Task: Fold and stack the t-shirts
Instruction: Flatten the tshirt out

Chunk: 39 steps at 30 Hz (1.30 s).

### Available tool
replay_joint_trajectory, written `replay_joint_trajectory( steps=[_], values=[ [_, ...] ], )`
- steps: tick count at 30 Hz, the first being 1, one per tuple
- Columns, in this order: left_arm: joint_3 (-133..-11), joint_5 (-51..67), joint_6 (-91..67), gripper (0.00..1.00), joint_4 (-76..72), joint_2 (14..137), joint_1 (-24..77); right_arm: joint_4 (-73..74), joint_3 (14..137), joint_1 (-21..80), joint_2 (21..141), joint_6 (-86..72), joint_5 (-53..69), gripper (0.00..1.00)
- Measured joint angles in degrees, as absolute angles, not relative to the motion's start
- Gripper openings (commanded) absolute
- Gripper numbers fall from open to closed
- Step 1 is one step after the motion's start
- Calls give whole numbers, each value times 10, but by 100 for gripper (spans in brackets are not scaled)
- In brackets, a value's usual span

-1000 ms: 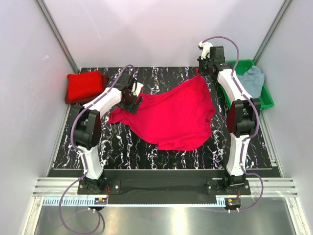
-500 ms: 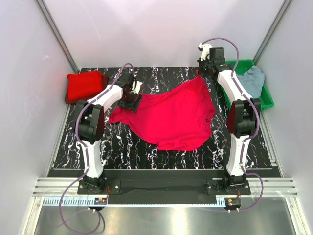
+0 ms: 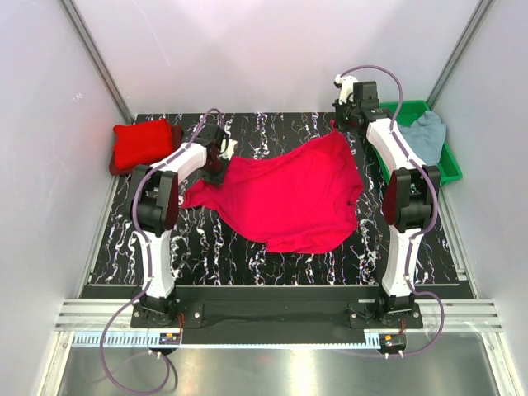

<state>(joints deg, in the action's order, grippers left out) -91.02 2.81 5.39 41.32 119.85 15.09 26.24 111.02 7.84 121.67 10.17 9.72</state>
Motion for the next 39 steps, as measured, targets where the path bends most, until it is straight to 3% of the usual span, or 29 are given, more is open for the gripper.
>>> replay_joint_trajectory(
  steps=[11, 16, 25, 31, 39],
  values=[
    [-950, 39, 62, 0, 468, 1167, 145, 261, 1074, 79, 1160, 116, 62, 0],
    [-1039, 54, 95, 0, 499, 1077, 142, 264, 1024, 77, 1039, 118, 33, 0],
    [-1064, 58, 136, 0, 532, 847, 142, 272, 982, 72, 769, 125, -20, 0],
    [-1064, 50, 153, 0, 552, 772, 142, 305, 999, 63, 662, 131, -55, 0],
    [-1078, 6, 197, 0, 535, 687, 142, 329, 1108, 40, 633, 148, -70, 0]
  ],
)
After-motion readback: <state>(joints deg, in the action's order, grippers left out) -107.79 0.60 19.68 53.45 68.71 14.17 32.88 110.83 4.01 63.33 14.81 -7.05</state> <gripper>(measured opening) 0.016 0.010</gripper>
